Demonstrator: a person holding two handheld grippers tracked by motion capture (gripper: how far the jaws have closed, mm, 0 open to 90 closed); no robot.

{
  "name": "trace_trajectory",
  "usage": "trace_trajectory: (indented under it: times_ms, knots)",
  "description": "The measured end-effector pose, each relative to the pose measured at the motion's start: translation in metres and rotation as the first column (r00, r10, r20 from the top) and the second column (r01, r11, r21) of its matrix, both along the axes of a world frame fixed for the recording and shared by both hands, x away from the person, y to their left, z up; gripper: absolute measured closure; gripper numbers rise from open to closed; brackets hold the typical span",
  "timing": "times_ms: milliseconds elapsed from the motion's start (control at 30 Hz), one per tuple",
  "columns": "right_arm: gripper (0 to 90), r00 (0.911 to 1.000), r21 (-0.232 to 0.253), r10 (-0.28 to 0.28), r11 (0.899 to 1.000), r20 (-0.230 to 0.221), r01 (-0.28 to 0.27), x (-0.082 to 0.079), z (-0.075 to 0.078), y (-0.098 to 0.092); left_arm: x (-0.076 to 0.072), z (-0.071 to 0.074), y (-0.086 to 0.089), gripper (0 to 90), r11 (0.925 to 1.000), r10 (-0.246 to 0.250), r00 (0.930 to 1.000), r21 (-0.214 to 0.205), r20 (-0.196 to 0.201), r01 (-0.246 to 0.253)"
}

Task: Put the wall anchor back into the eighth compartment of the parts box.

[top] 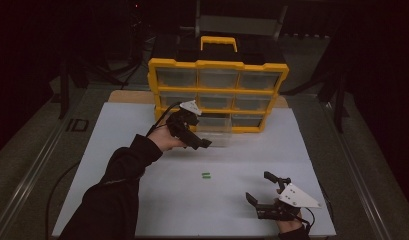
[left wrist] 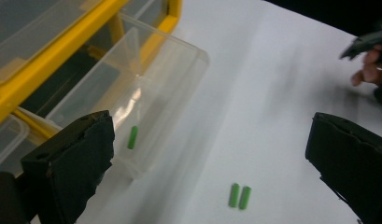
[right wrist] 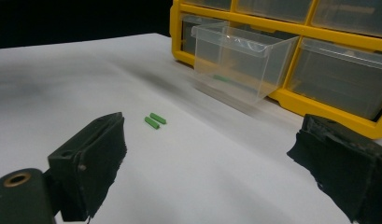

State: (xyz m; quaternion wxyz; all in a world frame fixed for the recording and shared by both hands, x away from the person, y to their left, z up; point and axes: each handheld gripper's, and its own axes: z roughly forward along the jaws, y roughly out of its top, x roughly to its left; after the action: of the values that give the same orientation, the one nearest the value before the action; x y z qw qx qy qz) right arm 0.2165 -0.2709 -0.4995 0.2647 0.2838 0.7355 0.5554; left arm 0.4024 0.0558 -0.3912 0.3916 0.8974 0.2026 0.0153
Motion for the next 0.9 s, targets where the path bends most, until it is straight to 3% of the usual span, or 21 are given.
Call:
trace_trajectory:
  times_ms: [200,367,600,733,900]
  knots:
    - [9.3,1.0000,0.001,0.001,1.000,0.001,-0.001,-0.001,0.001,0.000,-0.012,-0.002,0.003,0.9,0.9996,-0.027,0.9996,-0.003,-0.002,0.027]
    - [9.3,1.0000,0.005,0.000,1.000,0.001,0.000,-0.001,0.001,0.000,-0.021,-0.011,0.004,0.9,0.9984,-0.046,0.9989,-0.035,-0.011,0.046]
    - [9.2,0.9999,0.009,-0.005,1.000,0.009,0.005,-0.002,0.002,-0.001,-0.034,-0.032,0.000,1.0,0.9961,-0.079,0.9966,-0.040,-0.023,0.078]
    - [9.1,0.9998,0.006,-0.010,1.000,0.017,0.010,-0.003,0.004,0.001,-0.042,-0.049,-0.004,1.0,0.9948,-0.101,0.9944,-0.019,-0.032,0.100]
    - [9.2,0.9999,0.007,-0.005,1.000,0.012,0.005,-0.003,0.004,0.002,-0.046,-0.060,-0.006,1.0,0.9944,-0.105,0.9938,-0.013,-0.034,0.105]
